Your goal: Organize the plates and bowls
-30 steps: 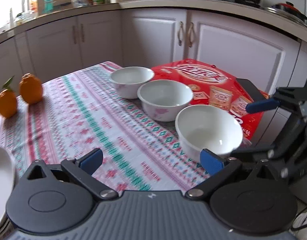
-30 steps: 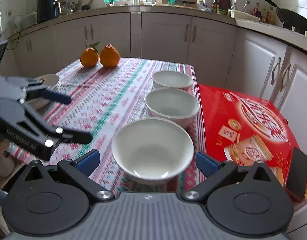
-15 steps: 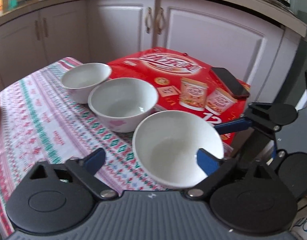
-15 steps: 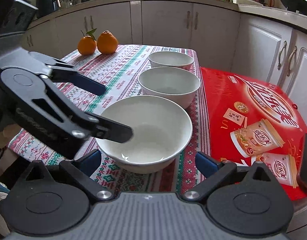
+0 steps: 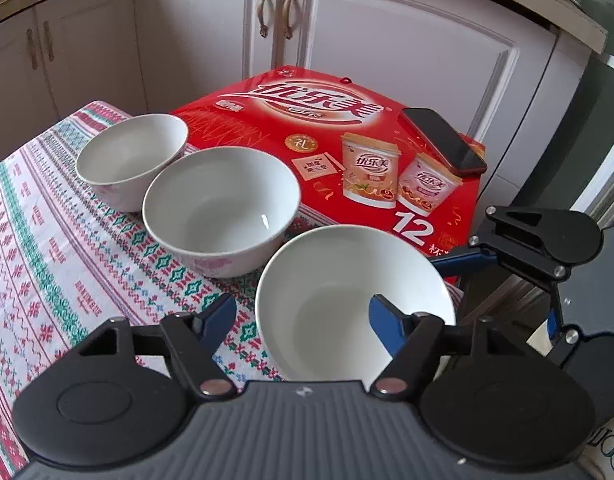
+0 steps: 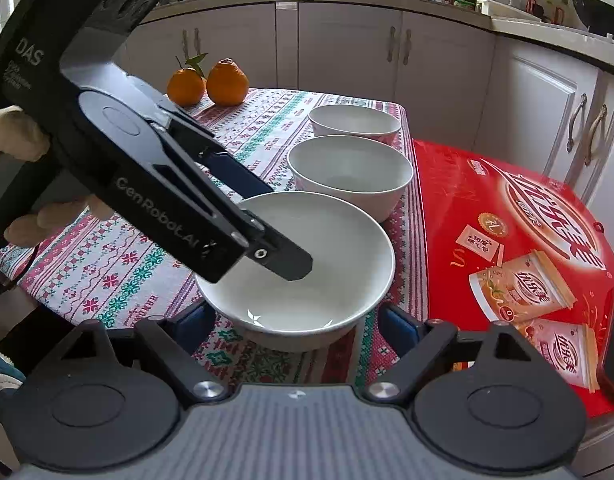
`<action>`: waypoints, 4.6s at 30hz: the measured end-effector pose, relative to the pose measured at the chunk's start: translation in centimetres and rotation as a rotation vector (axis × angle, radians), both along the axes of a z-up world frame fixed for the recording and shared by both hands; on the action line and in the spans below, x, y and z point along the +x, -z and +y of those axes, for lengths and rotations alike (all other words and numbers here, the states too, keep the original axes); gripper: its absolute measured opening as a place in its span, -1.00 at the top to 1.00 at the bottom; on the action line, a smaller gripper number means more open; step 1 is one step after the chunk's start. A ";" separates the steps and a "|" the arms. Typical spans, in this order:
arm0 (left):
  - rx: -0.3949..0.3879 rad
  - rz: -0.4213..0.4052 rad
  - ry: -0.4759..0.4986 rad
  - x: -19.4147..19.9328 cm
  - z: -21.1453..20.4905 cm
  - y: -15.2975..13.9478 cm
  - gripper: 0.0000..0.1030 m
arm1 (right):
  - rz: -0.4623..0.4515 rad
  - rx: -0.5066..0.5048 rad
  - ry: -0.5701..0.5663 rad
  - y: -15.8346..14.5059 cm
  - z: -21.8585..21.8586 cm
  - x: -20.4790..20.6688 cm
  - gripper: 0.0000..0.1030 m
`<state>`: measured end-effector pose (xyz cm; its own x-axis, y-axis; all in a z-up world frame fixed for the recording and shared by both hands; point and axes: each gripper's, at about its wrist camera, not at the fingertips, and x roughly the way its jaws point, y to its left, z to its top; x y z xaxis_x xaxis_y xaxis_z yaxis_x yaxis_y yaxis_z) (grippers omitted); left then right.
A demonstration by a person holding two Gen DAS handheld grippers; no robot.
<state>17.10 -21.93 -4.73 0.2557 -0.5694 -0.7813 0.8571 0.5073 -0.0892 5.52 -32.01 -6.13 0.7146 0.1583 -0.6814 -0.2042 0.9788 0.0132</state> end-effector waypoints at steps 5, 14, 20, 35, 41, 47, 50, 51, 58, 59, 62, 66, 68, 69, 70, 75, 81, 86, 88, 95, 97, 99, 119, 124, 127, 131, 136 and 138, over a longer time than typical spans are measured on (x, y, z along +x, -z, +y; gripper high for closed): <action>0.005 0.017 0.022 0.1 -0.3 -0.1 -0.23 | -0.002 0.002 -0.001 -0.1 0.1 -0.1 -0.69; -0.007 0.033 0.035 0.2 -0.3 0.0 -0.15 | 0.001 -0.002 0.001 -0.1 0.2 -0.1 -0.69; -0.008 0.029 0.021 0.2 0.1 -0.1 -0.15 | 0.007 0.000 -0.007 -0.4 0.4 0.0 -0.69; -0.038 -0.002 -0.060 0.2 5.2 -1.9 -0.16 | 0.001 0.013 -0.121 -2.0 3.7 1.5 -0.69; -0.046 -0.021 -0.101 0.2 7.5 -2.4 -0.16 | 0.000 0.013 -0.168 -2.5 5.6 2.3 -0.69; -0.058 -0.028 -0.145 0.3 9.9 -2.6 -0.16 | 0.004 -0.007 -0.216 -2.5 7.8 3.1 -0.69; -0.064 -0.027 -0.172 0.4 11.2 -2.5 -0.16 | 0.009 -0.008 -0.240 -2.4 8.9 3.6 -0.69; -0.064 -0.026 -0.179 0.5 11.5 -2.5 -0.16 | 0.010 -0.008 -0.247 -2.3 9.2 3.8 -0.69; -0.062 -0.016 -0.235 1.1 13.8 -2.0 -0.16 | 0.021 -0.004 -0.293 -1.8 11.2 4.9 -0.69; -0.061 -0.014 -0.240 1.2 14.0 -1.9 -0.16 | 0.025 -0.001 -0.299 -1.7 11.5 5.1 -0.69; -0.063 -0.007 -0.258 1.6 14.7 -1.7 -0.17 | 0.033 0.006 -0.307 -1.5 12.0 5.7 -0.69; -0.059 0.000 -0.273 2.0 15.1 -1.4 -0.17 | 0.047 0.009 -0.310 -1.1 12.6 6.3 -0.69; -0.058 0.002 -0.276 2.0 15.2 -1.3 -0.17 | 0.052 0.015 -0.313 -1.0 12.8 6.4 -0.69; -0.058 0.004 -0.277 2.1 15.3 -1.2 -0.17 | 0.055 0.017 -0.314 -1.0 12.8 6.5 -0.69; -0.057 0.005 -0.280 2.1 15.4 -1.1 -0.17 | 0.057 0.020 -0.315 -0.9 12.8 6.6 -0.69; -0.060 0.016 -0.301 2.4 15.6 -0.7 -0.17 | 0.065 0.032 -0.315 -0.8 13.0 7.0 -0.69; -0.056 0.011 -0.305 2.6 15.8 -0.7 -0.17 | 0.065 0.033 -0.318 -0.6 13.1 7.3 -0.69; -0.058 0.014 -0.310 2.7 15.9 -0.5 -0.17 | 0.058 0.021 -0.317 -0.5 13.4 7.3 -0.69; -0.055 0.010 -0.312 2.6 15.9 -0.4 -0.19 | 0.057 0.018 -0.318 -0.6 13.5 7.2 -0.70; -0.080 0.002 -0.310 2.4 15.9 -0.5 -0.68 | 0.046 0.025 -0.300 -0.7 13.4 7.1 -1.00; -0.079 -0.018 -0.311 2.2 15.9 -1.1 -0.71 | 0.040 0.047 -0.299 -1.0 12.9 7.0 -1.00; -0.082 -0.036 -0.311 2.0 16.0 -1.9 -0.80 | 0.032 0.051 -0.285 -1.3 12.3 6.7 -1.00; -0.040 -0.072 -0.140 6.4 2.7 -3.5 -0.81 | -0.092 -0.049 0.058 -0.9 -0.2 7.0 -1.00; 0.001 -0.051 -0.119 8.1 0.0 -2.4 -0.76 | -0.085 -0.071 0.033 0.6 -0.4 9.0 -1.00; 0.019 -0.031 -0.114 8.9 -1.0 -1.8 -0.59 | -0.092 -0.079 0.026 1.0 -0.4 9.6 -1.00; 0.027 -0.012 -0.111 9.7 -1.8 -1.2 -0.57 | -0.096 -0.067 0.022 1.2 -0.8 10.3 -1.00; 0.038 0.009 -0.098 10.1 -2.7 -0.7 -0.29 | -0.101 -0.082 0.011 1.1 -0.6 10.6 -0.96; 0.036 0.009 -0.099 10.2 -2.7 -0.6 -0.28 | -0.106 -0.079 0.006 0.9 -0.6 10.5 -0.95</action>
